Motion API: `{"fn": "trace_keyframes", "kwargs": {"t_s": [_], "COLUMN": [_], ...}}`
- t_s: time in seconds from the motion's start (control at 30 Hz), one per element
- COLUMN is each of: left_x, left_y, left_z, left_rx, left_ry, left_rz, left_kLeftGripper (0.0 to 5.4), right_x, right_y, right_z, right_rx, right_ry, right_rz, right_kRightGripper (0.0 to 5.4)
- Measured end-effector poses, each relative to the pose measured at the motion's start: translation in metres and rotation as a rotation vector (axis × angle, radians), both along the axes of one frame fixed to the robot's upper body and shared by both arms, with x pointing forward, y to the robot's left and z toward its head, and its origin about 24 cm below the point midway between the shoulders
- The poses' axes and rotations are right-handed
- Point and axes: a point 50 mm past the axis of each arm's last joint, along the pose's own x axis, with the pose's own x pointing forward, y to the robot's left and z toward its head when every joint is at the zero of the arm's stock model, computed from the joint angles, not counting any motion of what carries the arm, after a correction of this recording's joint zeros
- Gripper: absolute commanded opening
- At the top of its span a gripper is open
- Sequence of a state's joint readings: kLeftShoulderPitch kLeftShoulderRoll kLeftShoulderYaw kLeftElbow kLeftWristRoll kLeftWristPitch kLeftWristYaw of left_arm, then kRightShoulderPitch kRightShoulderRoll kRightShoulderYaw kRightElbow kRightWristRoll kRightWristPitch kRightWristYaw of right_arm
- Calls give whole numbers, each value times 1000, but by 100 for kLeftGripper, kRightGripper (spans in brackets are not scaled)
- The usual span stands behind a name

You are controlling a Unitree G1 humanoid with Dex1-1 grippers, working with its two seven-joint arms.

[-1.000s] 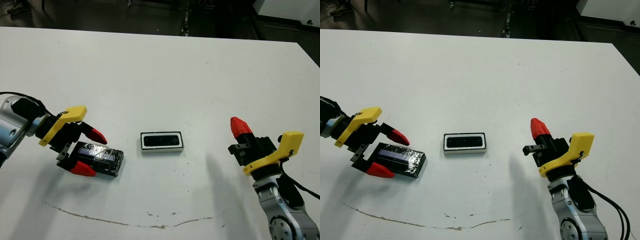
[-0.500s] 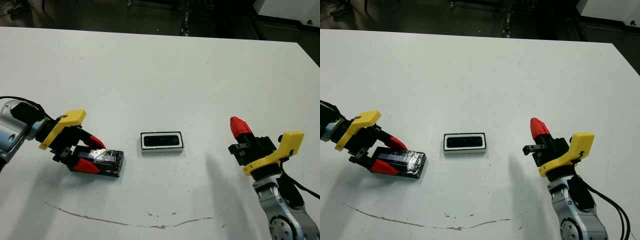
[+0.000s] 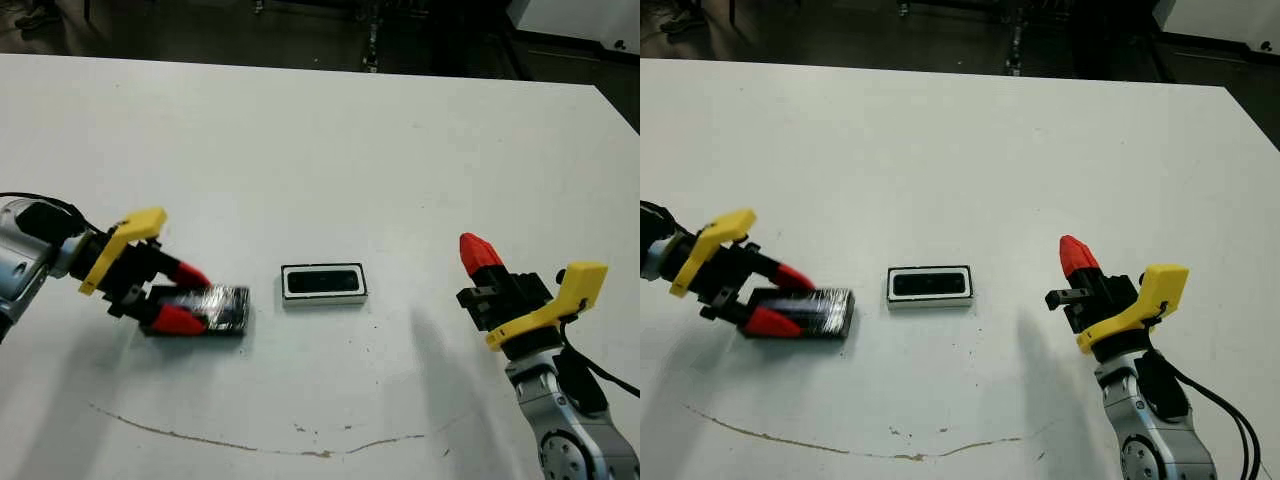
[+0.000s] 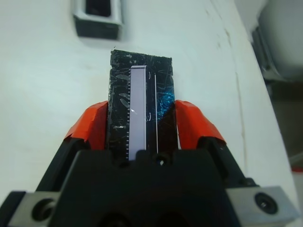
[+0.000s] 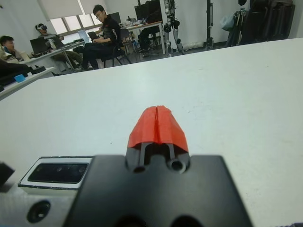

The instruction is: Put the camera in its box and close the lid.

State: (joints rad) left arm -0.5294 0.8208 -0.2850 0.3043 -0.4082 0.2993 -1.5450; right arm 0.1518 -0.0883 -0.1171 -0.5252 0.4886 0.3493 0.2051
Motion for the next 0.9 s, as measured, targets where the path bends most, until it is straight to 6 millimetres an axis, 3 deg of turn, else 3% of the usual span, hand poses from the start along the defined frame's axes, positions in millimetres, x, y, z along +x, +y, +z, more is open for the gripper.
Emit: {"fn": "trace_keyframes", "kwargs": {"t_s": [0.3, 0.47, 0.67, 0.9], "left_x": [5, 6, 6, 7], "left_y": [-3, -9, -25, -46], "left_z": [31, 37, 22, 8], "left_rx": [-210, -357, -505, -489], "left_ry": [-180, -214, -179, -150], "left_rz": [136, 278, 392, 456], "left_kLeftGripper": [313, 313, 313, 313], "right_x": [0, 0, 0, 0], "right_y": [0, 0, 1, 1], "right_z": [-1, -2, -2, -2], "right_rx": [5, 6, 12, 14], "right_ry": [3, 7, 9, 11], "right_rz": [3, 5, 7, 7], "right_kRightGripper": [0, 0, 0, 0]}}
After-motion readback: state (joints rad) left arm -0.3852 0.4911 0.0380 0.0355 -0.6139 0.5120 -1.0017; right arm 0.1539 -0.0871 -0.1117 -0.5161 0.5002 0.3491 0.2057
